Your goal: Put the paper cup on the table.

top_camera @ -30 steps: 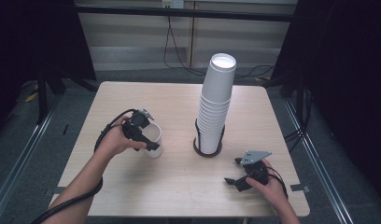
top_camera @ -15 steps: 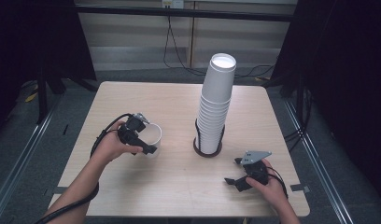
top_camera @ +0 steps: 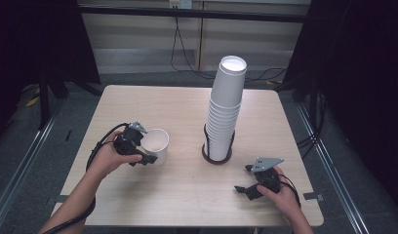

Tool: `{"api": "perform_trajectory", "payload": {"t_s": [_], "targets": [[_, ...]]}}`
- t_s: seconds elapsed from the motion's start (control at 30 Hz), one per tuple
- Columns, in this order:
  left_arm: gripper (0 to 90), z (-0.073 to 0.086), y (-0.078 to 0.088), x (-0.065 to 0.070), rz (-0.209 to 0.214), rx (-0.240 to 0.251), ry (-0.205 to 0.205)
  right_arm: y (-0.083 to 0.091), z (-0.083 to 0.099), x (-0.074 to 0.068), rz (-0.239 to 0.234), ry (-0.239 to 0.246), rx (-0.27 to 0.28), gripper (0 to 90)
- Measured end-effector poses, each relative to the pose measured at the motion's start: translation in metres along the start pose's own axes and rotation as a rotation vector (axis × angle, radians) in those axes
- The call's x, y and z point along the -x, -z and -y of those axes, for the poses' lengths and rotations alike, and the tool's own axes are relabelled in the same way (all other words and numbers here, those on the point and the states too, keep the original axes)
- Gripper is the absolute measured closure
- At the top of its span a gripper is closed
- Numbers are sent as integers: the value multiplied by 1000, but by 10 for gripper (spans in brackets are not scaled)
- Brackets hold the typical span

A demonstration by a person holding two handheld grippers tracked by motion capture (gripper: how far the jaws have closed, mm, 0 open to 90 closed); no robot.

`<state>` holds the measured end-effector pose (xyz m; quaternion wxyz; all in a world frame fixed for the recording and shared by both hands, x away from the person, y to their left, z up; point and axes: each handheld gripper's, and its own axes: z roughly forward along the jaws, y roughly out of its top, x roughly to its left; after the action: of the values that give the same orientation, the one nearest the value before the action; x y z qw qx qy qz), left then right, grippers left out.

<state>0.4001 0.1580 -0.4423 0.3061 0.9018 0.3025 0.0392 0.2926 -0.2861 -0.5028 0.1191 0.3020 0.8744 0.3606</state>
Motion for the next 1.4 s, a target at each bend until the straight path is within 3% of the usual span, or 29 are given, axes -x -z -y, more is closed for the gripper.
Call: {"api": "perform_trajectory", "payload": {"t_s": [0.3, 0.6, 1.1, 1.4], "targets": [[139, 16, 3, 0, -39, 3, -32, 0, 0, 0, 0, 0, 0, 95], [149, 28, 7, 0, -38, 26, -28, 0, 0, 0, 0, 1, 0, 95], [153, 62, 6, -4, -34, 46, 7, 0, 0, 0, 0, 1, 0, 95], [153, 78, 4, -3, -59, 65, -21, 0, 0, 0, 0, 1, 0, 95]]}}
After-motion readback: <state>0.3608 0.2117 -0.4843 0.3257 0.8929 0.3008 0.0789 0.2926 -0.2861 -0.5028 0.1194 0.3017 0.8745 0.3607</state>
